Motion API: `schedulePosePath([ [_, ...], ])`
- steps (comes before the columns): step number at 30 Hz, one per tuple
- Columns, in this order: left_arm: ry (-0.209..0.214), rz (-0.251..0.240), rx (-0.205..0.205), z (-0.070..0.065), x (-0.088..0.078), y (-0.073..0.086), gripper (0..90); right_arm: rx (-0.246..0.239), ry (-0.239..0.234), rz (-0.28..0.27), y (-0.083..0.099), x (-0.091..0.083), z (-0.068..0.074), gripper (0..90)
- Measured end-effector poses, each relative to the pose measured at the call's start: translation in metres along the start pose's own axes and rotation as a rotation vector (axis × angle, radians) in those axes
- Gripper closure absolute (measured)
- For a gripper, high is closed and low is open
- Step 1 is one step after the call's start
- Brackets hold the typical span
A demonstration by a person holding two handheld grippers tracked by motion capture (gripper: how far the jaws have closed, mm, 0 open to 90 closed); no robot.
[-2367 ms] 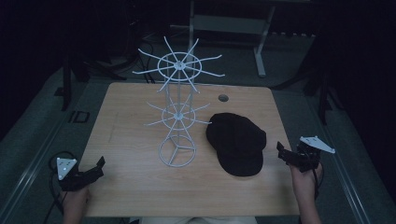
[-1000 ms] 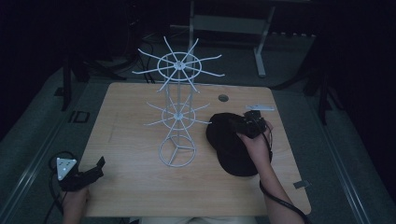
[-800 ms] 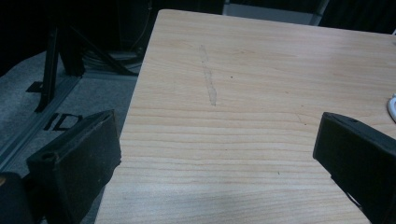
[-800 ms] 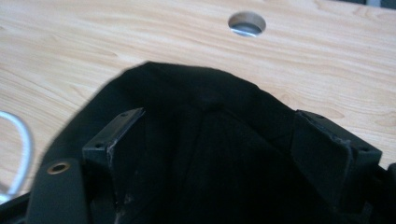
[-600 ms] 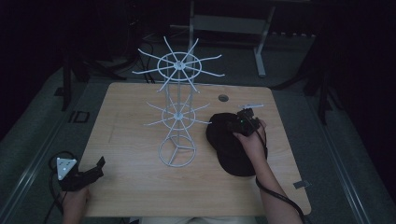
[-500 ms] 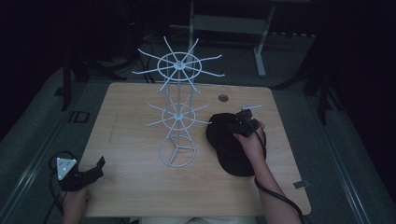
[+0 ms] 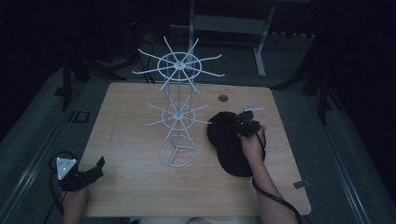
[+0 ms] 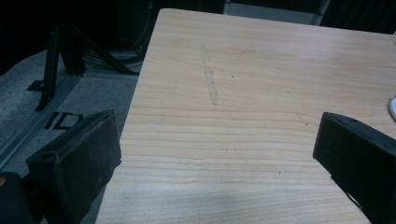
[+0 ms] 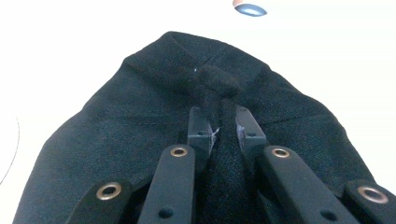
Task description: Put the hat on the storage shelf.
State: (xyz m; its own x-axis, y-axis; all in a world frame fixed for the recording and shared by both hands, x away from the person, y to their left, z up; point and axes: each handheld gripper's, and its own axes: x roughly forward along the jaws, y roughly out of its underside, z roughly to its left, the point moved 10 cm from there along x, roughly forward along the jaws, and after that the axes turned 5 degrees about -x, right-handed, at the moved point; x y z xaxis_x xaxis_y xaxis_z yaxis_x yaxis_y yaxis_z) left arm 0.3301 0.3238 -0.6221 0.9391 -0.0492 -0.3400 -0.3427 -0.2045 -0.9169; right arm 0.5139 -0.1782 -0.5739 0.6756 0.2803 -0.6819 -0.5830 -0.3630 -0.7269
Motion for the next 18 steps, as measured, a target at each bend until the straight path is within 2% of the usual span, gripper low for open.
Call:
schedulePosePath([
  [6, -0.001, 0.0, 0.0, 0.0, 0.0, 0.0, 1.4, 0.009, 0.0, -0.044, -0.003, -0.011, -0.002, 81.4],
  [13, -0.001, 0.001, 0.002, 0.0, 0.0, 0.0, 1.4, 0.01, 0.028, -0.112, -0.009, -0.032, -0.01, 81.8],
  [18, -0.002, 0.001, 0.003, 0.0, 0.0, 0.0, 1.4, 0.01, 0.028, -0.137, -0.01, -0.045, -0.014, 81.9],
])
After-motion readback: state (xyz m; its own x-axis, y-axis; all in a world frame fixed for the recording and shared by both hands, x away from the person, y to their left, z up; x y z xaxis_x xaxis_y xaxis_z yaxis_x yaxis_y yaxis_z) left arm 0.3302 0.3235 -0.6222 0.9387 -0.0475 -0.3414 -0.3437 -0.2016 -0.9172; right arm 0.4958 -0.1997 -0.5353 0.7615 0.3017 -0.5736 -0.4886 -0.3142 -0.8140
